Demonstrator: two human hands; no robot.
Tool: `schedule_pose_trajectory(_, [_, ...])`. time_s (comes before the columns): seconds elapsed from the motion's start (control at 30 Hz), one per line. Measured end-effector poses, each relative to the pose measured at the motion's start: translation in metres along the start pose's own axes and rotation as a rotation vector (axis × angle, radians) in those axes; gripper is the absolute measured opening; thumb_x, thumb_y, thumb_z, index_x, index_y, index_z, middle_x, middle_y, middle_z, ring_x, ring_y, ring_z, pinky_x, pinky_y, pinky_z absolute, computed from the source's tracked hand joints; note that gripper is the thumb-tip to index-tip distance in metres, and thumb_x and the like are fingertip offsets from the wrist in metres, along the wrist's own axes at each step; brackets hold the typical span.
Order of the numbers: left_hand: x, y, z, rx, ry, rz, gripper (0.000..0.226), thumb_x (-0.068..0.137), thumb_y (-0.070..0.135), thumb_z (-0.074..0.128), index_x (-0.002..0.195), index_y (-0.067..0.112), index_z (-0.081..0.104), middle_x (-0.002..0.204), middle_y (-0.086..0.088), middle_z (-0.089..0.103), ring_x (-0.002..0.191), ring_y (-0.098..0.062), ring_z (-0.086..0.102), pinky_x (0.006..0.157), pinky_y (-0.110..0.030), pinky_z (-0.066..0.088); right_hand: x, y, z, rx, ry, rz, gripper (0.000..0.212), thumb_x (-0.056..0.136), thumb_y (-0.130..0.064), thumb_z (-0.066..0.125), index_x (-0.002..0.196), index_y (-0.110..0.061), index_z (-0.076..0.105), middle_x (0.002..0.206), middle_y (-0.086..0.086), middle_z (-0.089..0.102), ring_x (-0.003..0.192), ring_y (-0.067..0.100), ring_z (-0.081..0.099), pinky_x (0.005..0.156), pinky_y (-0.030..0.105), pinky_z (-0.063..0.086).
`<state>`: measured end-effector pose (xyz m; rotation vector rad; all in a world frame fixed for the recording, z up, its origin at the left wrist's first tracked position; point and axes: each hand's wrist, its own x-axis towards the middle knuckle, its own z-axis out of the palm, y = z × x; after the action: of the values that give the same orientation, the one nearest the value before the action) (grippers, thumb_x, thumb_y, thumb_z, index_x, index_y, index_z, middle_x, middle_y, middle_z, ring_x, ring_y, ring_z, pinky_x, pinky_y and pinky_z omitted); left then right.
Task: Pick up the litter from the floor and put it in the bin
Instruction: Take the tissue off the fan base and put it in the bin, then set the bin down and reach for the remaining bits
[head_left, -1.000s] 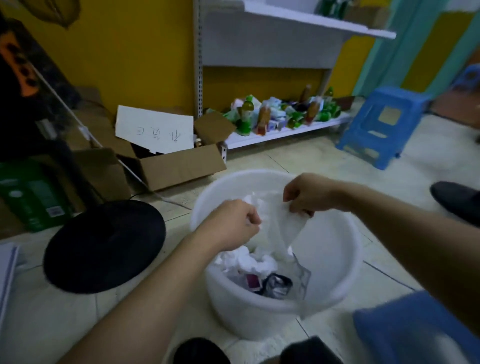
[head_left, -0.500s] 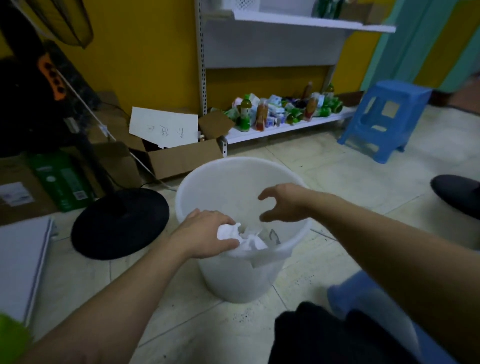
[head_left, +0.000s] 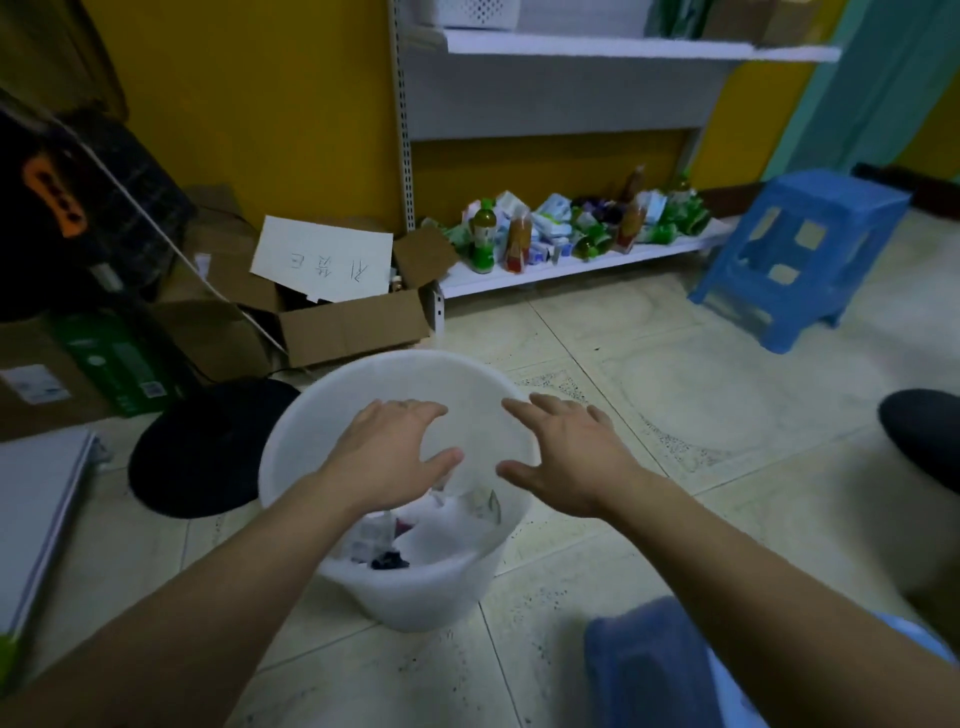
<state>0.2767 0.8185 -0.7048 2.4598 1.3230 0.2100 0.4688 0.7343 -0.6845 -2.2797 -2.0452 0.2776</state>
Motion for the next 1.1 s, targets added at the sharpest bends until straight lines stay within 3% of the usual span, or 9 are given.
schedule_pose_trajectory(0.23, [-0.037,0.06,-0.103,-0.042,-0.033,-0.056,0.066,0.085,0.058,0.053,0.142,0.027,0.039,0.146,0.004,0.045,0.131,-0.018,0.041,0.109,-0.038,0.034,-0.027,-0.018,-0.102,0.106,-0.054,0.023,0.077,0.086,-0.058,0.051,0.15,-0.032,0.017,0.159,0.004,0.02,0.142,0.026,0.024,0.115,0.05,0.013])
schedule_pose_trajectory(0.6, [-0.105,0.13,-0.316,-0.06,-0.082,-0.245,0.059,0.083,0.056,0.055,0.132,0.023,0.05,0.129,-0.002,0.057,0.114,-0.022,0.054,0.094,-0.043,0.047,-0.055,-0.079,-0.293,0.194,-0.101,-0.083,0.074,0.083,-0.059,0.055,0.146,-0.031,0.029,0.155,0.003,0.032,0.137,0.027,0.035,0.108,0.048,0.029])
schedule_pose_trajectory(0.83, [-0.18,0.144,-0.364,-0.027,-0.074,-0.361,0.06,0.087,0.052,0.054,0.137,0.021,0.044,0.139,-0.005,0.051,0.122,-0.026,0.048,0.097,-0.038,0.041,-0.076,-0.12,-0.323,0.263,-0.135,-0.221,0.073,0.082,-0.056,0.059,0.145,-0.026,0.035,0.15,0.006,0.04,0.128,0.031,0.045,0.103,0.045,0.039])
schedule_pose_trajectory(0.93, [-0.221,0.144,-0.366,-0.018,-0.057,-0.41,0.055,0.087,0.047,0.057,0.133,0.017,0.048,0.133,-0.008,0.055,0.118,-0.027,0.052,0.093,-0.038,0.044,-0.101,-0.149,-0.31,0.321,-0.193,-0.277,0.073,0.084,-0.053,0.06,0.146,-0.025,0.034,0.15,0.005,0.039,0.129,0.029,0.044,0.103,0.045,0.039])
schedule_pose_trajectory(1.1, [-0.271,0.147,-0.357,-0.011,-0.072,-0.426,0.062,0.088,0.049,0.056,0.139,0.018,0.042,0.142,-0.006,0.048,0.129,-0.024,0.043,0.104,-0.039,0.039,-0.15,-0.181,-0.296,0.256,-0.232,-0.317,0.076,0.084,-0.056,0.056,0.148,-0.026,0.027,0.155,0.006,0.031,0.132,0.033,0.038,0.105,0.049,0.034])
